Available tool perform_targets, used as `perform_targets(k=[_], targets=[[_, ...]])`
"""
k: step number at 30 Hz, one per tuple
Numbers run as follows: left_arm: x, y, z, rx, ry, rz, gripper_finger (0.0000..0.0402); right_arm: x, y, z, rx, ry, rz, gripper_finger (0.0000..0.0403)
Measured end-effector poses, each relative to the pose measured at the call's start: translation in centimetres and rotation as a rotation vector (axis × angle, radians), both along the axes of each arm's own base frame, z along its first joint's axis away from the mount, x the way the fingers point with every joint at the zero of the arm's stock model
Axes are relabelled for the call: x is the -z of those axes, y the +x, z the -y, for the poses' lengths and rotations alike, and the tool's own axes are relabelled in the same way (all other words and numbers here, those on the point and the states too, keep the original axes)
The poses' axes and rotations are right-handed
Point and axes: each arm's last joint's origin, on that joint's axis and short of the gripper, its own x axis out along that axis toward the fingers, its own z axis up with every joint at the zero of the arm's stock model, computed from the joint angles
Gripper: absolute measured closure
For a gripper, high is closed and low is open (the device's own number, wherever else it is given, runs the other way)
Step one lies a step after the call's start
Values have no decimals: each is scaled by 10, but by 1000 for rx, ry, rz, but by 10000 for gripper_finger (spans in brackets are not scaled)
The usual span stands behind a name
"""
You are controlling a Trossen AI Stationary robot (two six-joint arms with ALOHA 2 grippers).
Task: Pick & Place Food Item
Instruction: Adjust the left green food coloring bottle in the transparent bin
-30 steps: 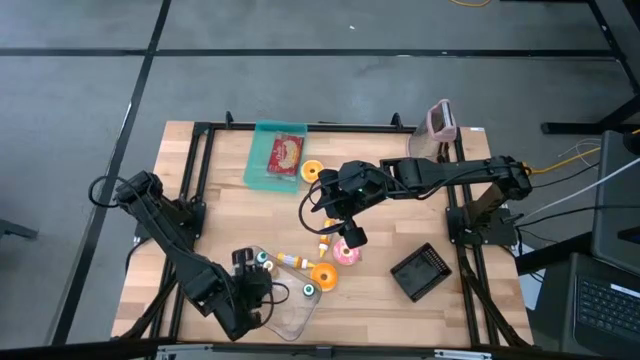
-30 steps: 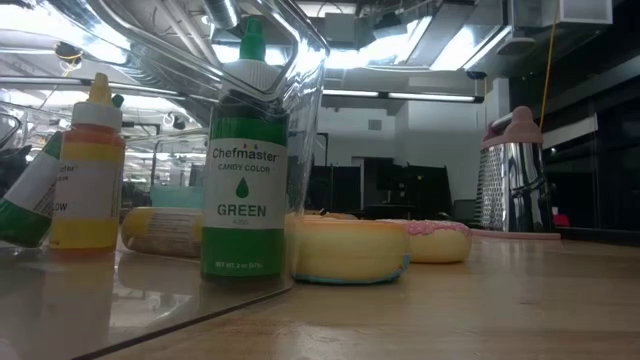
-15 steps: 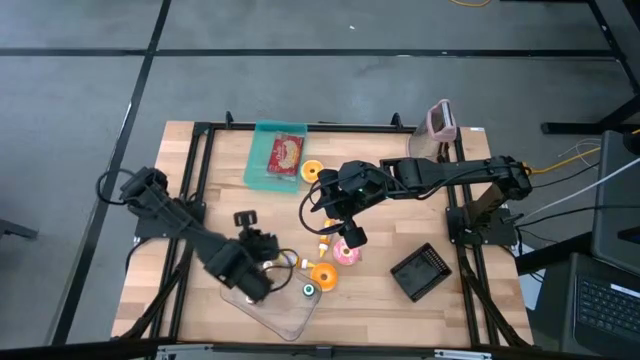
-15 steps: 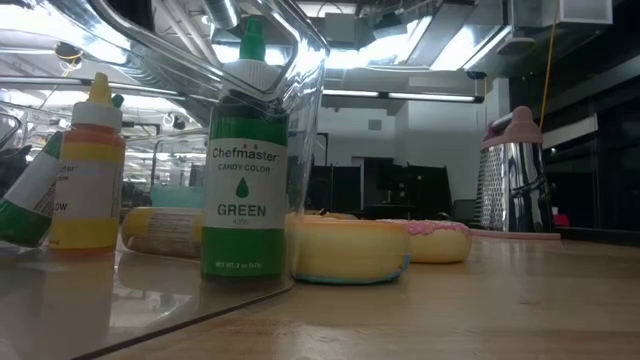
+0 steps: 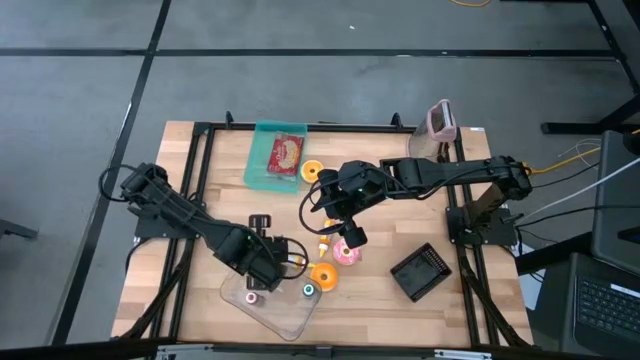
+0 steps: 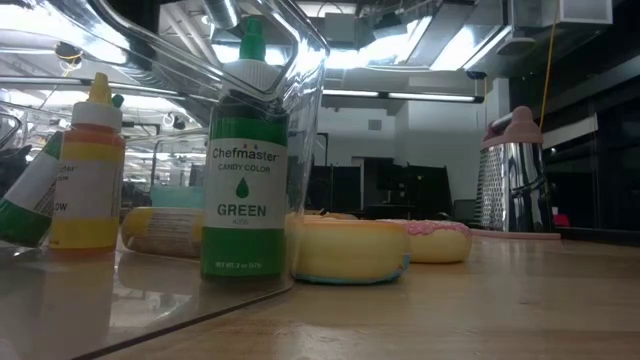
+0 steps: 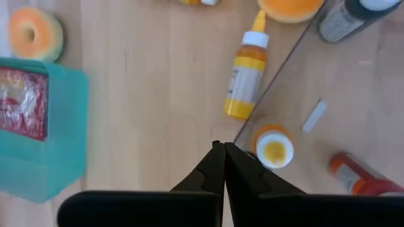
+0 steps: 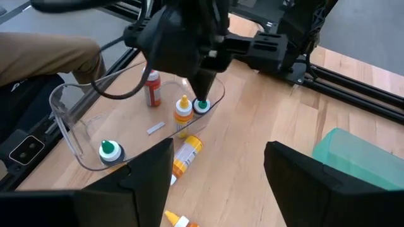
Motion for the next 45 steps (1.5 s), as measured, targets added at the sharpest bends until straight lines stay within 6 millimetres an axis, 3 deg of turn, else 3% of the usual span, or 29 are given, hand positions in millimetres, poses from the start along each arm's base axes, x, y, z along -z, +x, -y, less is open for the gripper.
perform_targets(k=[6,12,16,21,26,36,45], targets=[[-12,-7,-3,13,-24,42,390,1,-1,-1,-5,1,-8,158],[-22,-11,-4,21,-85,77,315,1,-1,-2,-22,17,-14,158],[-19,-10,-5,29,-127,41,254,1,-1,-2,-22,16,-20,158],[3,-12,-16,26,-154,-73,210,1,-1,-2,-22,16,-19,158],[17,-10,-27,41,-173,-122,211,1,-1,-2,-22,16,-19,158],[17,-3,-36,69,-194,-112,254,1,-1,-2,-12,28,-24,158],[16,0,-35,93,-214,-85,261,3,-3,-1,-8,29,-47,158]])
